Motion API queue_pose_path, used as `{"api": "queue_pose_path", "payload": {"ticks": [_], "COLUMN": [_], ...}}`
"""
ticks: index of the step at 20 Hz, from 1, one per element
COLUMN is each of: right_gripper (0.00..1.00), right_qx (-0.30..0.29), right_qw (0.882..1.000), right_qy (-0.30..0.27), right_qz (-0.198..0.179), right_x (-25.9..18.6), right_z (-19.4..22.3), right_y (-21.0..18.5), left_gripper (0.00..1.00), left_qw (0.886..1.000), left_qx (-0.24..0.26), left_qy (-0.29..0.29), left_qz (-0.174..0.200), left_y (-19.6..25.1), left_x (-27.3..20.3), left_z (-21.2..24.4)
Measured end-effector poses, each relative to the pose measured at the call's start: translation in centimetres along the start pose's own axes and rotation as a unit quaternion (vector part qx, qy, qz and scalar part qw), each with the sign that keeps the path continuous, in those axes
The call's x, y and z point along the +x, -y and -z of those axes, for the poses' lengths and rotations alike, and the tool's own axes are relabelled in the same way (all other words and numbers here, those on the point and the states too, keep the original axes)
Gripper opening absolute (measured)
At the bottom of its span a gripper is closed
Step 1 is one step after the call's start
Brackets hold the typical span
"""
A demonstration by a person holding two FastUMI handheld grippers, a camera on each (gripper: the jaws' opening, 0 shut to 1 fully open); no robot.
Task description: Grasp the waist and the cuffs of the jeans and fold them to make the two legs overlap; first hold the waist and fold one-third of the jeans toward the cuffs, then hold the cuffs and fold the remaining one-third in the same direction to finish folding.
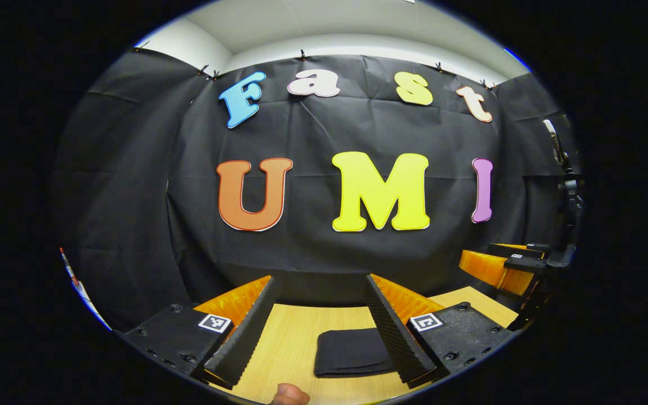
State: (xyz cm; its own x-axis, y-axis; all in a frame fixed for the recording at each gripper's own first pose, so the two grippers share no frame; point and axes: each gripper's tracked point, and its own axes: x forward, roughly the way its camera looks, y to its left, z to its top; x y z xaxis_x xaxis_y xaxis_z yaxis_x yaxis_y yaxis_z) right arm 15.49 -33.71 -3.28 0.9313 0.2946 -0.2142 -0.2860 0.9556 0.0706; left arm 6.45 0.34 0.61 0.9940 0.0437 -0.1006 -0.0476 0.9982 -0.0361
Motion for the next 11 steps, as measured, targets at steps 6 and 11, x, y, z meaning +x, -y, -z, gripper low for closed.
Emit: {"api": "queue_pose_path", "payload": {"ticks": [6,11], "right_gripper": [0.99,0.98], "right_qx": [0.005,-0.001], "right_qw": [1.000,1.000], "right_qy": [-0.002,0.001], "right_qz": [0.007,0.013], "right_x": [-0.5,-0.7], "right_z": [0.0,0.1], "right_y": [0.7,1.2], "left_gripper": [0.94,0.99], "left_qw": [1.000,1.000], "left_qx": [0.002,0.001], "left_qy": [-0.003,-0.003], "left_qz": [0.004,0.007], "left_y": [0.5,0.6], "left_x": [-0.1,-0.2], "left_z": [0.5,0.5]}}
